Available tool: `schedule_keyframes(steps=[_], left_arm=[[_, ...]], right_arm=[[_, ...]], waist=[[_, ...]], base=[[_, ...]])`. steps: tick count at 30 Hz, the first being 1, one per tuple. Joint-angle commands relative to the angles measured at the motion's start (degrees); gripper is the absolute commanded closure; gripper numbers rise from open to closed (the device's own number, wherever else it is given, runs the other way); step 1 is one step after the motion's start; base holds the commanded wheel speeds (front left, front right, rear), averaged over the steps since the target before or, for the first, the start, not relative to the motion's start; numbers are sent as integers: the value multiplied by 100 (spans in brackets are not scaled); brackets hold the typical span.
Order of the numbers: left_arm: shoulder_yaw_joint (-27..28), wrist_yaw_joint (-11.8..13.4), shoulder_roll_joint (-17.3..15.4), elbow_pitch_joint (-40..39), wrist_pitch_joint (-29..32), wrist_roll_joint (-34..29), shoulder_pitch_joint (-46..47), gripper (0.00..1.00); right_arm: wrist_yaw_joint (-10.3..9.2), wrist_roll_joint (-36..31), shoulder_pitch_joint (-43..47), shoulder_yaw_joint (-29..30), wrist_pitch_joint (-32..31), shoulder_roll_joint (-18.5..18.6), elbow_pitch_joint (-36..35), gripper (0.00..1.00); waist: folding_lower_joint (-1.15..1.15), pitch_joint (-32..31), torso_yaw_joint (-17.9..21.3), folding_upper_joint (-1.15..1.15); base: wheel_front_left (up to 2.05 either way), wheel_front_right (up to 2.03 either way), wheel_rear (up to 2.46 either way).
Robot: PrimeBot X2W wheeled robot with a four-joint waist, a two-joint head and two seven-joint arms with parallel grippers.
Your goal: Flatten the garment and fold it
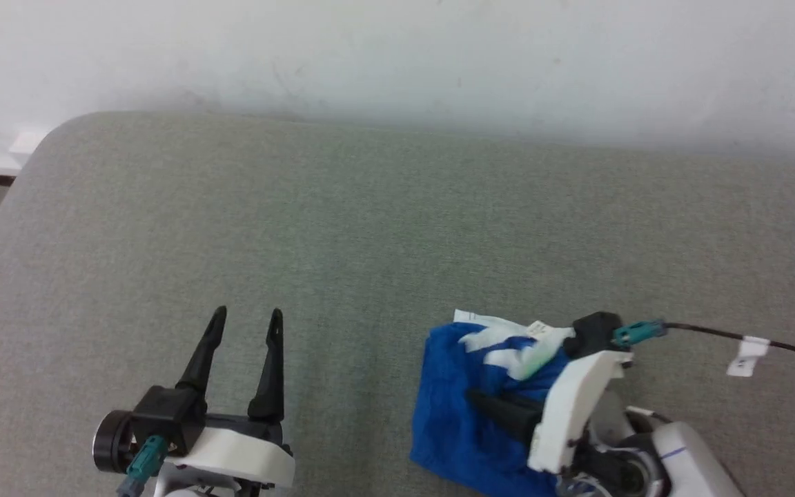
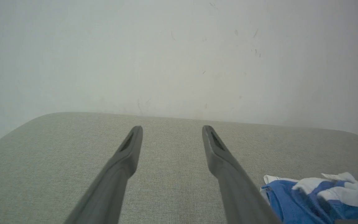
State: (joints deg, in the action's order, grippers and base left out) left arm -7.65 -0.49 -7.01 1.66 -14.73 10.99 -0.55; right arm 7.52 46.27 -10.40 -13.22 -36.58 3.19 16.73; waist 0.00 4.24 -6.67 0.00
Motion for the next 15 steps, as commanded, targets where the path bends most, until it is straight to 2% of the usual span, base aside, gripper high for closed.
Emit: schedule_keyframes(steps=[1,5,9,15], left_arm=[[15,-43,40,25,-27,-30,81,0],[58,-63,87,36,-27,-60,38,0],[119,-86,108,57,-27,-88,-9,0],[207,-119,125,105,-27,-119,-72,0]], right_arm=[[-3,134,-146,-201,177,-28,112,0],[-3,212,-323,-771,538,-30,266,0],[-3,85,-447,-1292,767,29,17,0],[-3,-1002,-509,-1951,1240,756,-634,0]], waist=[[0,16,-84,0],[0,-9,-90,0],[0,-67,-14,0],[0,-210,176,0]], base=[[0,0,0],[0,0,0],[0,0,0],[0,0,0]])
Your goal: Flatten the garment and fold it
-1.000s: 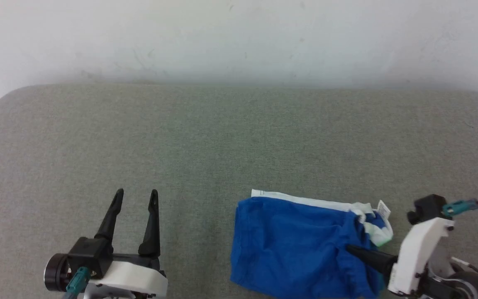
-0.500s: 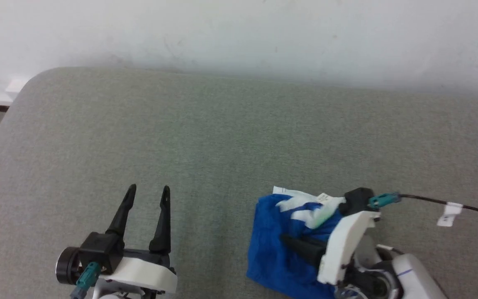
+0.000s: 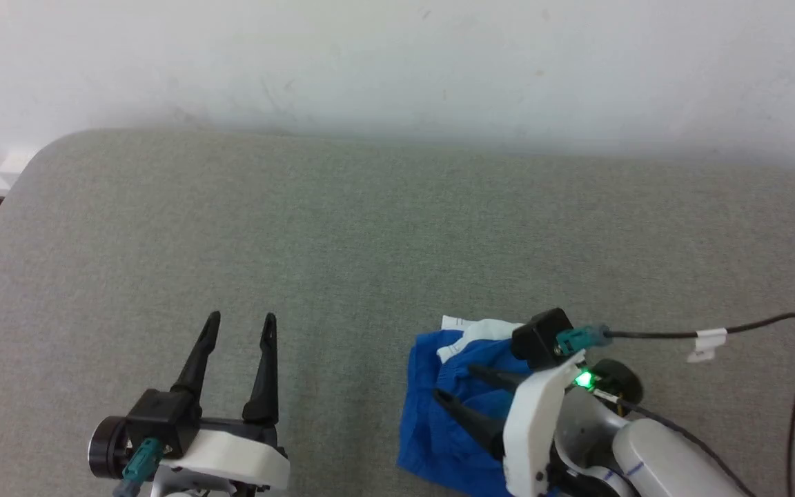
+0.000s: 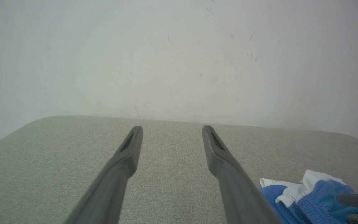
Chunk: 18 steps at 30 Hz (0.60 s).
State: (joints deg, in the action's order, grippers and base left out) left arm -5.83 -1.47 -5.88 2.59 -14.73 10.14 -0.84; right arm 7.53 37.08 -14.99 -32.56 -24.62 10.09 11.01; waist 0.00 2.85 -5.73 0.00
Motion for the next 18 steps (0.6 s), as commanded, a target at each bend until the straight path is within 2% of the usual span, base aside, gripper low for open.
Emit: schedule_keyframes(steps=[1,4,7,12,18], left_arm=[[37,-25,15,18,-27,-37,-55,0],[89,-7,28,22,-27,-49,-102,0],[147,25,42,8,-27,-56,-150,0],[247,81,74,-20,-27,-38,-172,0],[323,119,101,-46,-27,-41,-185,0]], right_arm=[[-4,-279,-23,-89,119,191,-199,0],[-4,-702,196,-4,489,414,-627,0],[-4,-1106,538,450,1052,463,-1066,0],[-4,-1870,1168,1588,1997,254,-1656,0],[-4,-2325,1870,2730,2611,-140,-2040,0]], waist=[[0,-92,116,0],[0,-138,230,0],[0,-157,353,0],[0,-146,533,0],[0,-132,657,0]], base=[[0,0,0],[0,0,0],[0,0,0],[0,0,0],[0,0,0]])
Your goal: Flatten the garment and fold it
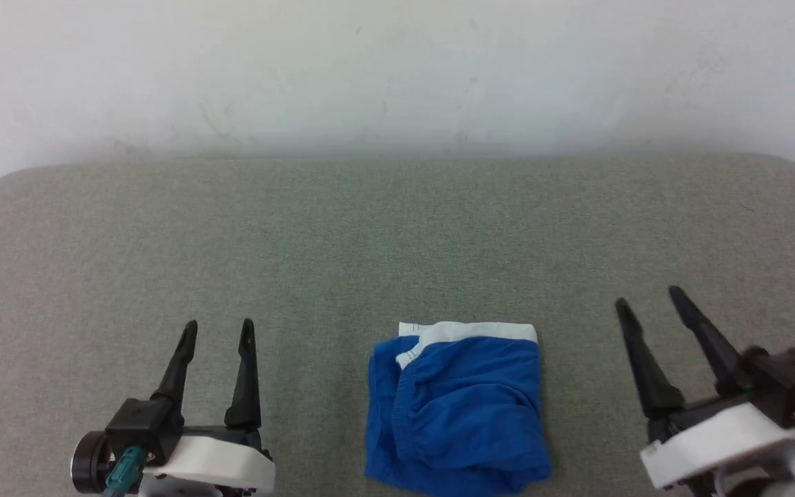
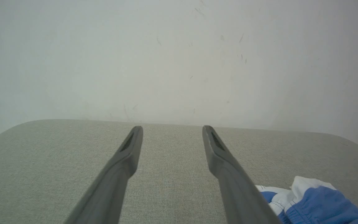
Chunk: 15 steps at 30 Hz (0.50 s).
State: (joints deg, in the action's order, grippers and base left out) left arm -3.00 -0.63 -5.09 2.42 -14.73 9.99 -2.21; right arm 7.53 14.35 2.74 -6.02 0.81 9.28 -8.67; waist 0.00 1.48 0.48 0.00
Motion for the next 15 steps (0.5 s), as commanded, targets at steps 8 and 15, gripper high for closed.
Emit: schedule_keyframes(steps=[8,15], left_arm=[[123,61,36,-17,-27,-29,-4,0],[90,50,73,31,-27,-25,76,0]], right_arm=[[-4,674,459,1420,-662,-482,401,0],[-4,2487,-123,1835,-2734,-565,1649,0]], waist=[[0,90,107,0],[0,199,23,0]], base=[[0,0,0],[0,0,0]])
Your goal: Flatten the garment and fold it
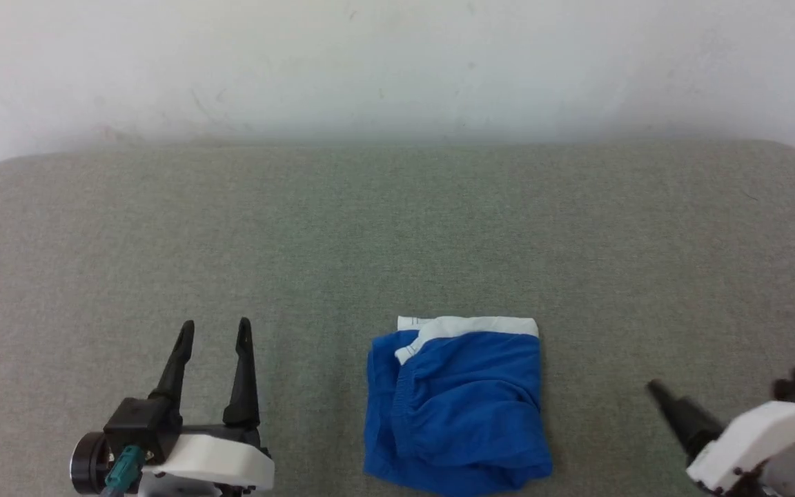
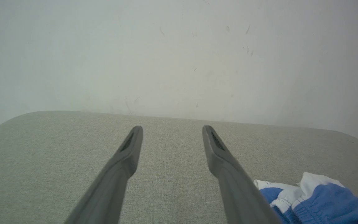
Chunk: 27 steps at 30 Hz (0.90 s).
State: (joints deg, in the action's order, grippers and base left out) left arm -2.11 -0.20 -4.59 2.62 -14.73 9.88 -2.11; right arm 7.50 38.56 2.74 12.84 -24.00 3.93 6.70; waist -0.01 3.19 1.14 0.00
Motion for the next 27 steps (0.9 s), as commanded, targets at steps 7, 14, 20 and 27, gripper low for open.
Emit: schedule_keyframes(steps=[7,14,20,27], left_arm=[[-22,-6,51,53,-27,-19,145,0],[-79,-22,77,80,-27,-32,200,0],[-96,-35,95,106,-27,-39,226,0],[-57,-31,111,127,-27,-38,114,0]], right_arm=[[-1,1291,-595,-631,-1576,-95,819,0],[-1,2282,-986,-1501,-1475,-103,1556,0],[-1,2110,-1241,-2074,-1370,-104,2079,100],[-1,1313,-1404,-2701,-1092,364,1541,100]], waist=[[1,100,-211,0],[1,157,-326,0],[1,169,-373,0],[1,18,-183,0]], base=[[0,0,0],[0,0,0],[0,0,0],[0,0,0]])
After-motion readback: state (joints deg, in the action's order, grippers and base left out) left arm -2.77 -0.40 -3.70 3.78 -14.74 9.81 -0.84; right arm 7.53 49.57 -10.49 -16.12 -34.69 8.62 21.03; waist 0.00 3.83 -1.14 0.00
